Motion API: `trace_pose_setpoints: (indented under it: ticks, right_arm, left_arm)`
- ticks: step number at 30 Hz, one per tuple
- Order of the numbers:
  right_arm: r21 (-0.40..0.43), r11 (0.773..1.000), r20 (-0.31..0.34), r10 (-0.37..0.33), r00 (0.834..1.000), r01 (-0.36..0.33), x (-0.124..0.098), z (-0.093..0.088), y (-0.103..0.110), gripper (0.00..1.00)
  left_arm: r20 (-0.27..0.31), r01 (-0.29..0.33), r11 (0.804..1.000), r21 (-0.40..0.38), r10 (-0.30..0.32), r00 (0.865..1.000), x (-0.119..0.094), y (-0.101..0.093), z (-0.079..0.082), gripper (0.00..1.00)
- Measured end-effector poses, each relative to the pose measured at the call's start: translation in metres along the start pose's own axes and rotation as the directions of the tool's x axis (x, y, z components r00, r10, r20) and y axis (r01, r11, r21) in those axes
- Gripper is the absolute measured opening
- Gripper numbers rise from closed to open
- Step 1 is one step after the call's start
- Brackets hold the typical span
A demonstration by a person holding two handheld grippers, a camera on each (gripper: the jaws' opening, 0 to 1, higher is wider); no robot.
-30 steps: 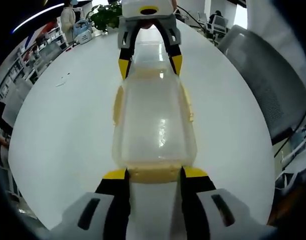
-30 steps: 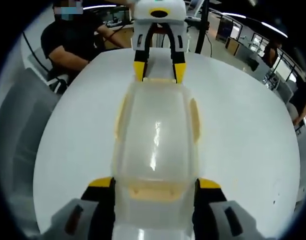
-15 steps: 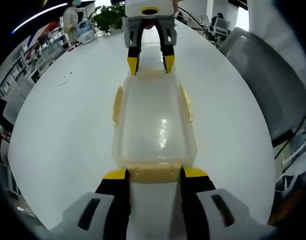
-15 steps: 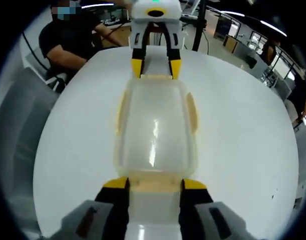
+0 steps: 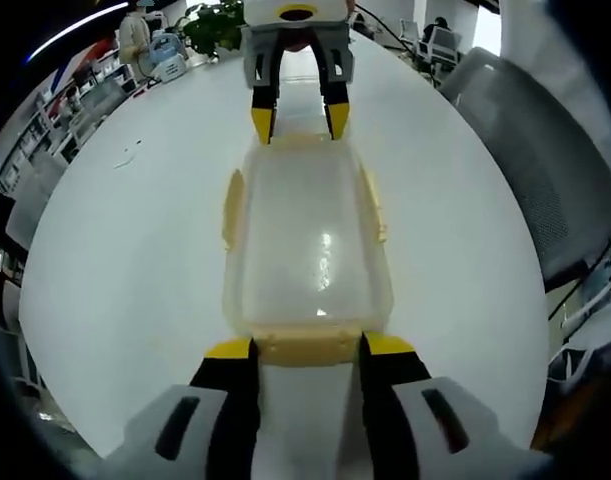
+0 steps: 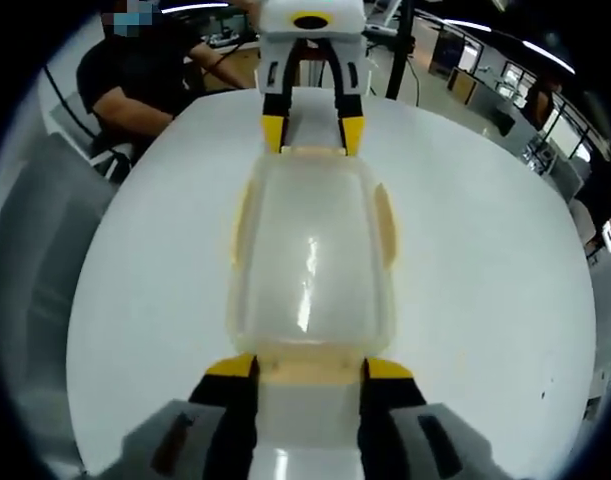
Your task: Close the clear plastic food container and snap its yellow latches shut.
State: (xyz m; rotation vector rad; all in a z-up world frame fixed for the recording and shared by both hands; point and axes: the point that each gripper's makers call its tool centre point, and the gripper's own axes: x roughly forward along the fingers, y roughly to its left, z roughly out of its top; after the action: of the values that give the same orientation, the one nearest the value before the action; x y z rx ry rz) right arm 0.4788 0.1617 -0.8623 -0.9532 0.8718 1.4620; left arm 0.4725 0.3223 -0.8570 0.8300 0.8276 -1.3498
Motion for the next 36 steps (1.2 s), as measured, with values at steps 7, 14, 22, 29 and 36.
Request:
trace_pose_setpoints:
  ticks: [7,14,22,29,36]
  right_arm:
    - [-0.002,1.0,0.004,0.0,1.0,0.0,0.0,0.0,0.0,0.35]
    - [-0.004,1.0,0.006,0.003,1.0,-0.003,-0.001,0.001,0.0,0.35]
    - [-0.004,1.0,0.005,0.01,1.0,-0.01,-0.006,0.003,0.008,0.35]
    - [-0.004,1.0,0.023,-0.007,1.0,0.007,-0.017,0.009,0.012,0.35]
    - [-0.006,1.0,0.037,-0.027,0.999,0.028,-0.034,0.012,0.011,0.35]
  left_arm:
    - [0.008,-0.011,1.0,-0.027,0.011,1.0,-0.001,-0.001,0.001,0.37]
    - [-0.016,-0.011,0.999,-0.049,0.01,1.0,-0.001,0.0,0.001,0.36]
    - [-0.067,-0.002,0.999,-0.032,-0.001,0.998,-0.004,-0.008,0.003,0.36]
    - [-0.062,-0.014,1.0,-0.023,0.013,0.998,-0.014,-0.007,0.007,0.36]
    - [-0.062,-0.023,1.0,-0.012,0.023,0.998,-0.026,-0.006,0.018,0.37]
